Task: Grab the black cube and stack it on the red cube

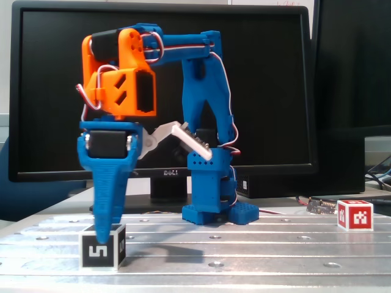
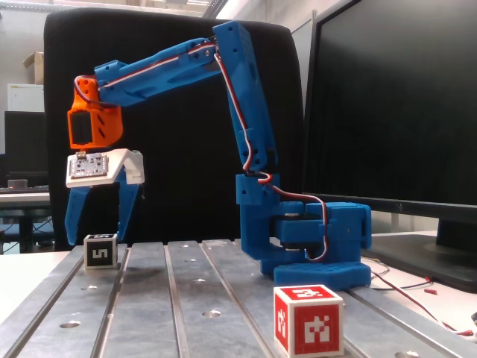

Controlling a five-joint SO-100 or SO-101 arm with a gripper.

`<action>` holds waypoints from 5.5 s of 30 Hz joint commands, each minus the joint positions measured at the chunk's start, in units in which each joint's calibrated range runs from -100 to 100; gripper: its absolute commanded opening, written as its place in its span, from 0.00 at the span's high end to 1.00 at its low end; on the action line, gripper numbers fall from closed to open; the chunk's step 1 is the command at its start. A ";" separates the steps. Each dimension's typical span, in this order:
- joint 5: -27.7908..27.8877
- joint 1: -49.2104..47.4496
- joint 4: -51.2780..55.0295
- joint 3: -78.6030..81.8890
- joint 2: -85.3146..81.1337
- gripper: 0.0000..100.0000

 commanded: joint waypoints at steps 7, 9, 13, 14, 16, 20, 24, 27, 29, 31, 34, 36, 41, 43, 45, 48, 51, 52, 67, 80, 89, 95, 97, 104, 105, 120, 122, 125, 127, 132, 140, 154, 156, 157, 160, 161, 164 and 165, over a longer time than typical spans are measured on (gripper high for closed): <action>0.07 -0.32 -1.68 -1.23 2.56 0.74; 0.07 -0.25 -1.68 -1.23 2.72 0.74; 0.02 -0.03 -1.77 -1.23 2.98 0.74; -0.04 -0.03 -1.77 -1.23 2.98 0.74; -0.20 0.05 -1.77 -1.23 3.06 0.74; -0.20 0.05 -2.11 -1.32 3.23 0.74; -0.25 0.56 -2.54 -1.23 3.31 0.74; -0.09 0.71 -2.63 -1.23 3.31 0.74; -0.09 0.71 -2.63 -1.23 3.39 0.75; -0.20 0.71 -2.80 -1.05 3.48 0.75; -0.14 0.71 -4.25 -0.33 3.48 0.75; -0.09 0.71 -4.25 -0.33 3.48 0.75; -0.04 0.71 -4.42 -0.24 3.48 0.75; -0.04 0.71 -4.51 -0.24 3.56 0.75; -0.04 0.71 -4.51 -0.24 4.31 0.75; 0.02 0.71 -4.51 -0.24 5.23 0.75; 0.02 0.71 -4.51 -0.24 5.40 0.75; 0.02 0.71 -4.51 -0.33 5.57 0.75; 0.07 0.71 -4.42 -0.33 5.48 0.75; 0.12 0.71 -4.34 -0.33 5.31 0.75; 0.75 0.78 -4.25 -0.33 5.31 0.81; 0.75 0.78 -4.25 -0.33 5.31 0.82; 0.59 0.78 -4.25 -0.51 5.31 0.82; 0.44 0.42 -3.91 -1.59 5.15 0.82; 0.44 0.27 -3.74 -2.23 5.15 0.82; 0.33 -2.76 4.39 -14.35 5.15 0.81; -0.93 -4.09 5.07 -15.62 5.15 0.81; -3.88 -7.19 5.07 -16.97 5.23 0.81; -5.51 -9.70 5.07 -17.06 5.23 0.81; -10.56 -15.38 5.07 -17.06 5.15 0.81; -18.55 -23.65 9.26 -22.31 5.73 0.81; -30.92 -37.83 12.17 -24.57 5.90 0.81; -32.55 -39.82 12.17 -24.39 5.90 0.81; -33.44 -40.78 12.17 -24.39 5.90 0.81; -36.07 -43.95 12.34 -24.12 5.90 0.81; -36.65 -44.91 12.42 -24.12 5.90 0.81; -38.65 -47.57 14.65 -24.12 5.90 0.81; -39.12 -48.46 15.33 -24.12 5.82 0.81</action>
